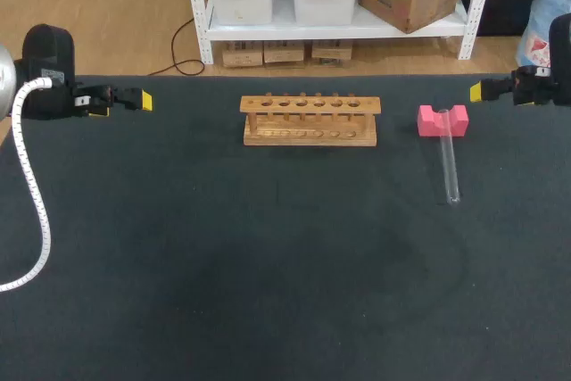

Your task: Grasp the test tube, adjust it, and insert it.

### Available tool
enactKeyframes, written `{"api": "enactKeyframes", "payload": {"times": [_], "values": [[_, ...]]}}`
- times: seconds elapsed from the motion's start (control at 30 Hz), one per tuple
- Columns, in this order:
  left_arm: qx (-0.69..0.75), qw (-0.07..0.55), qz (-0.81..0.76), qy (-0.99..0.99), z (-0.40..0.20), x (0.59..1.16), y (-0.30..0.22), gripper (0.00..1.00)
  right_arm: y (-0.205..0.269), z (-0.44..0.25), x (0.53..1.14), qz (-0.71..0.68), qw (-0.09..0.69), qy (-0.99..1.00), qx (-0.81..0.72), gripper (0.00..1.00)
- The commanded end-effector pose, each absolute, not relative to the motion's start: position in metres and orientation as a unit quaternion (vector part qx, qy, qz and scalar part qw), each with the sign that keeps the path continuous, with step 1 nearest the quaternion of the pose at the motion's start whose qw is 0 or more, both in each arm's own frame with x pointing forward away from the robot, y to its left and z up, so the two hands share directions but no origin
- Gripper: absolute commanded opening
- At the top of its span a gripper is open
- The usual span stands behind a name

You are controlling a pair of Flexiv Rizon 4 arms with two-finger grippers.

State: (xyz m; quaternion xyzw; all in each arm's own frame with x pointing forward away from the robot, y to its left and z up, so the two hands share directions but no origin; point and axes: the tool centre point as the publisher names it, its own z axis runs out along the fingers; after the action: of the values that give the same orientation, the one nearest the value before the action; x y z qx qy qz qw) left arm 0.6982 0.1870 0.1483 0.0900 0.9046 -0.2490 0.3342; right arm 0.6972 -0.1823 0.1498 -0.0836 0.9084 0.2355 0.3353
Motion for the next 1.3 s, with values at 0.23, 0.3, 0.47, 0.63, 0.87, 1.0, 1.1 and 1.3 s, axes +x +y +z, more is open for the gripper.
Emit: {"api": "enactKeyframes", "payload": {"times": [0.23, 0.3, 0.47, 0.63, 0.87, 1.0, 1.1, 1.3], "values": [[0.090, 0.334, -0.249, 0.905, 0.148, 0.698, 0.187, 1.00, -0.183, 0.150, 0.697, 0.236, 0.335, 0.908, -0.084, 1.00], [0.090, 0.334, -0.249, 0.905, 0.148, 0.698, 0.187, 1.00, -0.183, 0.150, 0.697, 0.236, 0.335, 0.908, -0.084, 1.00], [0.090, 0.334, -0.249, 0.905, 0.148, 0.698, 0.187, 1.00, -0.183, 0.150, 0.697, 0.236, 0.335, 0.908, -0.084, 1.00], [0.090, 0.334, -0.249, 0.905, 0.148, 0.698, 0.187, 1.00, -0.183, 0.150, 0.697, 0.236, 0.335, 0.908, -0.084, 1.00], [0.090, 0.334, -0.249, 0.905, 0.148, 0.698, 0.187, 1.00, -0.183, 0.150, 0.697, 0.236, 0.335, 0.908, -0.084, 1.00], [0.090, 0.334, -0.249, 0.905, 0.148, 0.698, 0.187, 1.00, -0.183, 0.150, 0.697, 0.236, 0.335, 0.908, -0.084, 1.00], [0.090, 0.334, -0.249, 0.905, 0.148, 0.698, 0.187, 1.00, -0.179, 0.149, 0.701, 0.225, 0.338, 0.910, -0.088, 1.00], [0.090, 0.334, -0.249, 0.905, 0.148, 0.698, 0.187, 1.00, -0.168, 0.139, 0.704, 0.199, 0.332, 0.918, -0.089, 1.00]]}}
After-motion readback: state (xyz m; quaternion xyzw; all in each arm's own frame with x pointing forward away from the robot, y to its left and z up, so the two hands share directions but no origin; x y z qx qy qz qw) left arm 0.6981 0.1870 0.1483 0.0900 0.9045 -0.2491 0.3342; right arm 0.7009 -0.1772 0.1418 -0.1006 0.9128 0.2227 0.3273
